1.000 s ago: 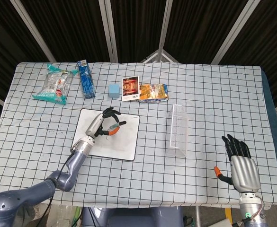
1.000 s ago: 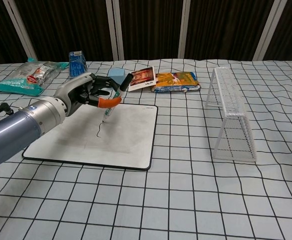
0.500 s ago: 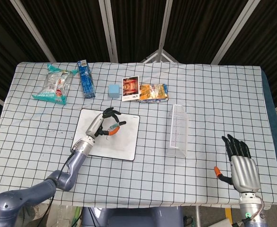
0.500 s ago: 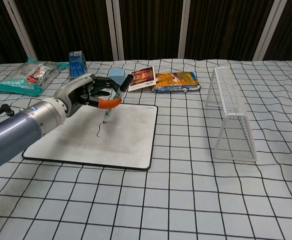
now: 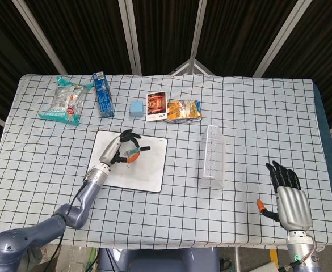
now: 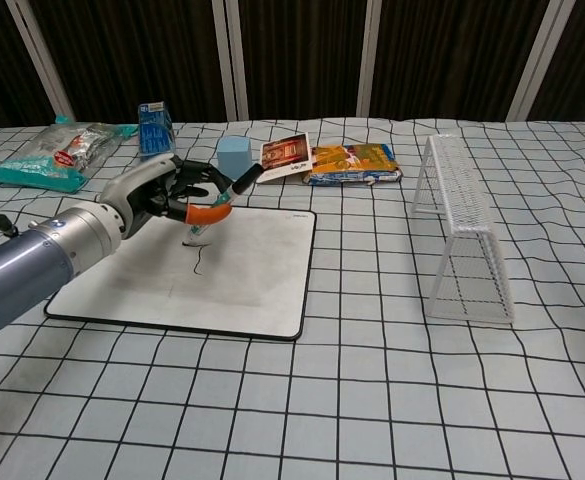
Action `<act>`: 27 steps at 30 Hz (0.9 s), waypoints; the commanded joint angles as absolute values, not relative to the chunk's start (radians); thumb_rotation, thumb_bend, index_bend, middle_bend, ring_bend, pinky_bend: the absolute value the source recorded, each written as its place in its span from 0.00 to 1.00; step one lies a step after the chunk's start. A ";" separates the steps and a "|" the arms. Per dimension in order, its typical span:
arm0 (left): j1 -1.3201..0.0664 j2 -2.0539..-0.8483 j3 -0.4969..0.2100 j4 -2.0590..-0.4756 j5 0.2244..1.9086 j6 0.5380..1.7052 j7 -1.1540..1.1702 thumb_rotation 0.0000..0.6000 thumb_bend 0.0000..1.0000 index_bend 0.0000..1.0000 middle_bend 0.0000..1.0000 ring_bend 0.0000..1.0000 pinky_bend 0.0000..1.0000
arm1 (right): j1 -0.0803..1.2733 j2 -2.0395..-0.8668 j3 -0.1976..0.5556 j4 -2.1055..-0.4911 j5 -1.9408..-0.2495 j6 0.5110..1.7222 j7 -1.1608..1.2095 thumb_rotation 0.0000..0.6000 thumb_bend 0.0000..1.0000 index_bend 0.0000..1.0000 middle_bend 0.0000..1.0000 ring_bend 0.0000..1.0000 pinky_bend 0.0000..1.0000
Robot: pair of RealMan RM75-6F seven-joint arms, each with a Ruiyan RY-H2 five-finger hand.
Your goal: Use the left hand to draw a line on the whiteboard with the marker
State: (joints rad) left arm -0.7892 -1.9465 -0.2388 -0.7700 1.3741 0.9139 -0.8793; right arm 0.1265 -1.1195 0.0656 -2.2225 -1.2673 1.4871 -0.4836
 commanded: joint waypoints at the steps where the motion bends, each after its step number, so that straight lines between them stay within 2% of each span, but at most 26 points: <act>1: -0.782 -1.938 -0.230 -0.733 1.375 0.913 -0.874 1.00 0.57 0.72 0.26 0.07 0.10 | 0.127 -1.119 0.066 -2.223 -1.267 1.487 -0.484 1.00 0.30 0.00 0.00 0.00 0.00; 7: -0.771 -1.929 -0.224 -0.635 1.368 0.902 -0.877 1.00 0.57 0.72 0.27 0.08 0.10 | 0.127 -1.119 0.066 -2.223 -1.267 1.487 -0.484 1.00 0.30 0.00 0.00 0.00 0.00; 12: -0.768 -1.906 -0.269 -0.623 1.347 0.946 -0.949 1.00 0.58 0.72 0.27 0.08 0.10 | 0.127 -1.119 0.066 -2.223 -1.267 1.487 -0.484 1.00 0.30 0.00 0.00 0.00 0.00; 14: -0.769 -1.880 -0.297 -0.660 1.339 0.977 -0.990 1.00 0.58 0.72 0.27 0.08 0.10 | 0.127 -1.119 0.066 -2.223 -1.267 1.487 -0.484 1.00 0.30 0.00 0.00 0.00 0.00; 19: -0.758 -1.793 -0.314 -0.781 1.365 1.058 -1.006 1.00 0.57 0.72 0.27 0.08 0.10 | 0.127 -1.119 0.066 -2.223 -1.267 1.487 -0.484 1.00 0.30 0.00 0.00 0.00 0.00; 27: -0.718 -1.669 -0.260 -0.938 1.389 1.065 -0.812 1.00 0.57 0.72 0.27 0.08 0.10 | 0.127 -1.119 0.066 -2.223 -1.267 1.487 -0.484 1.00 0.30 0.00 0.00 0.00 0.00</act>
State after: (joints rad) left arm -0.7370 -1.7174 -0.2871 -0.8904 1.3783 1.0647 -0.9035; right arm 0.1265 -1.1195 0.0656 -2.2225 -1.2673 1.4871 -0.4836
